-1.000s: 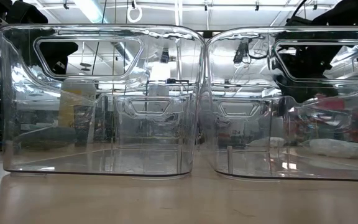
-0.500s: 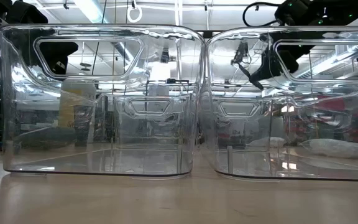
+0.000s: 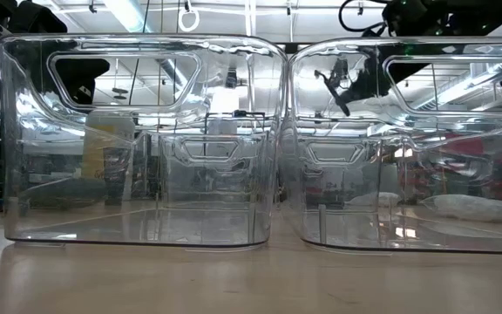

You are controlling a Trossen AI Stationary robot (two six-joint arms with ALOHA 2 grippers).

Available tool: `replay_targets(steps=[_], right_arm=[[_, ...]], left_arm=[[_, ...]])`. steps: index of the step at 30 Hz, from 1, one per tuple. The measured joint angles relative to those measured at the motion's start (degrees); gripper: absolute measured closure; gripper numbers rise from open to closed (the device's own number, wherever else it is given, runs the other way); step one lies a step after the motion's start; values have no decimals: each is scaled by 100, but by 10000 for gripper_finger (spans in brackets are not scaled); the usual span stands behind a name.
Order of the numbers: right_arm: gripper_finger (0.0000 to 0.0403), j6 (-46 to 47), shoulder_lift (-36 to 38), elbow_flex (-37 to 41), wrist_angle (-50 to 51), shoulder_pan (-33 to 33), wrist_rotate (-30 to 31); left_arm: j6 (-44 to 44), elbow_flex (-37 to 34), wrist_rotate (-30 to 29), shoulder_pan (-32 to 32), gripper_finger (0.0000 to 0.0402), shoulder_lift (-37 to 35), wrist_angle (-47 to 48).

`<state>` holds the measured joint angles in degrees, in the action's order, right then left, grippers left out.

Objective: Pick & Place Travel size toiletries
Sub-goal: Put the right razor into the top right transparent bin

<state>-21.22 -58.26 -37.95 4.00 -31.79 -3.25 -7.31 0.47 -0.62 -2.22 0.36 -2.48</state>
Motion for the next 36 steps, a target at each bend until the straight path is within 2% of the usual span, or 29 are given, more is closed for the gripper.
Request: replay_targets(steps=[11,25,36], right_arm=[[353,0,-360,0,-45,82,2],[353,-1,-1324,0,-298,598,-7],[353,3,-1492,0,-300,714,-4]], left_arm=[[1,0,2,-2,379,1,0],[1,0,2,-1,379,1,0],[2,-1,1,0,379,2,0]])
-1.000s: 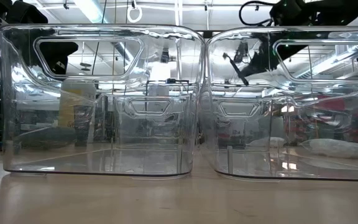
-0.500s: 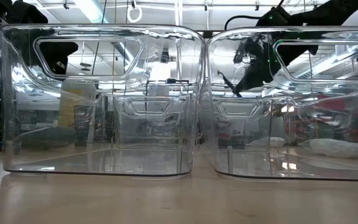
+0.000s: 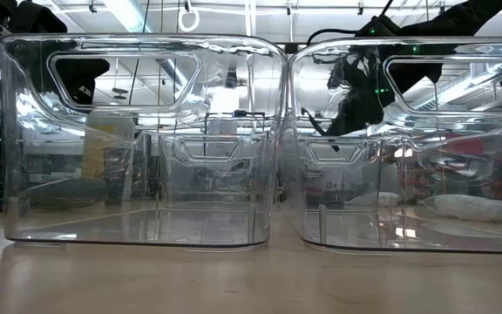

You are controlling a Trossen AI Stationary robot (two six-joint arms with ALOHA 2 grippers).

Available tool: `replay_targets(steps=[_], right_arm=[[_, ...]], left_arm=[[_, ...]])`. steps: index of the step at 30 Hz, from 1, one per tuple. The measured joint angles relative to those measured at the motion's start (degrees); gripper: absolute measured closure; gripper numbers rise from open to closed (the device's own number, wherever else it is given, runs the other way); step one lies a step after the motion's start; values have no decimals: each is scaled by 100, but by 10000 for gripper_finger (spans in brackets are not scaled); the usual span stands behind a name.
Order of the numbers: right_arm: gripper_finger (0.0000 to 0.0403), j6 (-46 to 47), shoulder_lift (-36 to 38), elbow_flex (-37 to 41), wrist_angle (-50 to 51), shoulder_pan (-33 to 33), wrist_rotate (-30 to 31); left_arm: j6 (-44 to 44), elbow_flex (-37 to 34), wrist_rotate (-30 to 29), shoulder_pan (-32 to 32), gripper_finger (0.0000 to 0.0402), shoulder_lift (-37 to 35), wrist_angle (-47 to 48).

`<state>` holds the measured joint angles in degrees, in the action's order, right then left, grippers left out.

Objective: Pick & Place Travel size toiletries
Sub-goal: Put the right razor into the top right transparent bin, then put the cotton pack into the bottom right transparent bin

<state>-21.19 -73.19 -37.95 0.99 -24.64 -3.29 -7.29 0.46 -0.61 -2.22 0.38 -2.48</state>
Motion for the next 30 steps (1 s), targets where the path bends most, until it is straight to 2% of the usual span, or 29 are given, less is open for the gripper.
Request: replay_targets(steps=[18,30], right_arm=[[343,273,0,0,0,0,15],[276,276,0,0,2,0,18]], left_arm=[[0,1,-1,0,379,0,0],[-1,0,1,-1,379,-1,0]])
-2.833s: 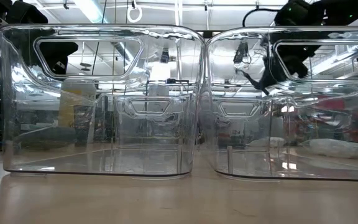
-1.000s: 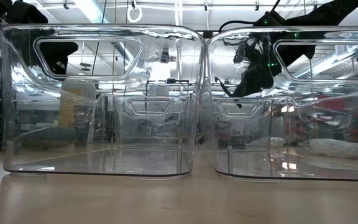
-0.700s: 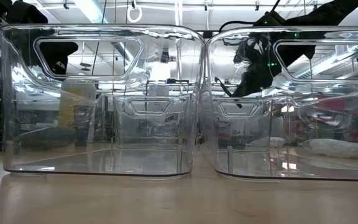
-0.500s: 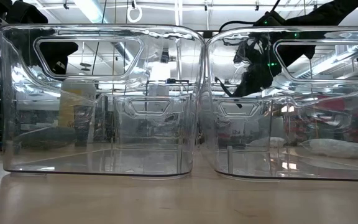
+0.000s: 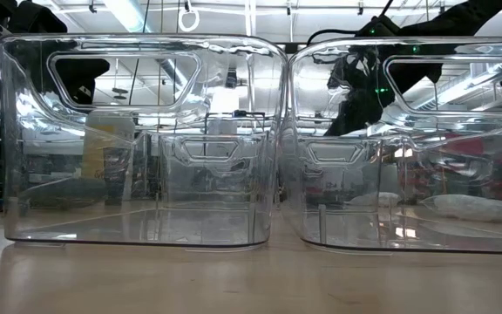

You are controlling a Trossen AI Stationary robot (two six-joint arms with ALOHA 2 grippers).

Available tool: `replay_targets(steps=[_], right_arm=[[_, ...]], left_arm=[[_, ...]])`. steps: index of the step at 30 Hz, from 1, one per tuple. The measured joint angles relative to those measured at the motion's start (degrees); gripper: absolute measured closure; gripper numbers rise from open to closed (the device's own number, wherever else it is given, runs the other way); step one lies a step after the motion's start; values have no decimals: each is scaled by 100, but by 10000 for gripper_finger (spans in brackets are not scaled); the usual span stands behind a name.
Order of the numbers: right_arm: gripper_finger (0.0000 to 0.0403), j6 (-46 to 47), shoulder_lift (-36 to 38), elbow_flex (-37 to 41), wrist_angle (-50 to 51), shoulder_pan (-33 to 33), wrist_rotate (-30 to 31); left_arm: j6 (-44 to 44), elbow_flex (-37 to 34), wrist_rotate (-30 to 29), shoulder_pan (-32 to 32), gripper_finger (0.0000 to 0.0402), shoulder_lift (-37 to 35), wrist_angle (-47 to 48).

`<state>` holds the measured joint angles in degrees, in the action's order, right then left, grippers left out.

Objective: Pick & Place Travel size toiletries
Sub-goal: Put the cotton pack into the bottom right transparent bin

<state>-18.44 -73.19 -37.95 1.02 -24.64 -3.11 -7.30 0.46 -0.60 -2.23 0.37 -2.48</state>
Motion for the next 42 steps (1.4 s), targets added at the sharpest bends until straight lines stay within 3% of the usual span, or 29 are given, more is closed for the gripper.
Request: replay_targets(steps=[9,21,34,42], right_arm=[[234,2,2,0,0,0,2],[217,7,2,2,2,0,2],[261,4,16,3,3,0,-11],[295,2,494,4,1,0,-71]], left_arm=[[0,0,-1,-1,379,0,0],[1,1,-1,1,379,0,0],[-1,1,0,1,379,1,0],[1,0,0,-1,379,0,0]])
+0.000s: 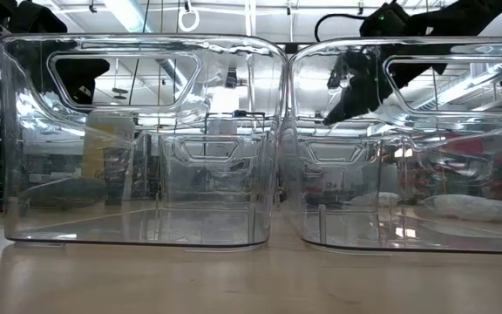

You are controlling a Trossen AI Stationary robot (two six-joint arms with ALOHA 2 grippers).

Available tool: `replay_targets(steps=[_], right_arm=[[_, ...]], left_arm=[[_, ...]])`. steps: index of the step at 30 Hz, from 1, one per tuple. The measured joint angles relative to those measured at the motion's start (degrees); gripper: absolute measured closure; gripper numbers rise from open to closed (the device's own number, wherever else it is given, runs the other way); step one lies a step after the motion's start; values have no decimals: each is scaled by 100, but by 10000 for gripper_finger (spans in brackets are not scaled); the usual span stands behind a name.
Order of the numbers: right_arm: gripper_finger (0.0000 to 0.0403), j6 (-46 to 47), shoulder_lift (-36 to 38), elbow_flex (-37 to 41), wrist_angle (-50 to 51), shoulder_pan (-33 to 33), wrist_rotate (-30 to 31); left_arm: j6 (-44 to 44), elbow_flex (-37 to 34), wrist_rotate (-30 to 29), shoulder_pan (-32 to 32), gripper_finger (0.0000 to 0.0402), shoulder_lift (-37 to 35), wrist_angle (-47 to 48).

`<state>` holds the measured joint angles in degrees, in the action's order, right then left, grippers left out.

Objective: Pick & Place Travel size toiletries
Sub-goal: Put the cotton pack into the bottom right transparent bin

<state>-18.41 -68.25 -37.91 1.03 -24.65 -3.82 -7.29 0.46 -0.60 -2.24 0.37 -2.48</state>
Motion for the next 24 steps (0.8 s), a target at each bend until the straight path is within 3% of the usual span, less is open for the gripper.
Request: replay_targets(steps=[5,24], right_arm=[[313,-28,171,0,0,2,-277],[355,-48,298,0,2,6,-415]], left_arm=[[0,1,-2,1,379,-1,0],[-1,1,-1,0,379,-1,0]])
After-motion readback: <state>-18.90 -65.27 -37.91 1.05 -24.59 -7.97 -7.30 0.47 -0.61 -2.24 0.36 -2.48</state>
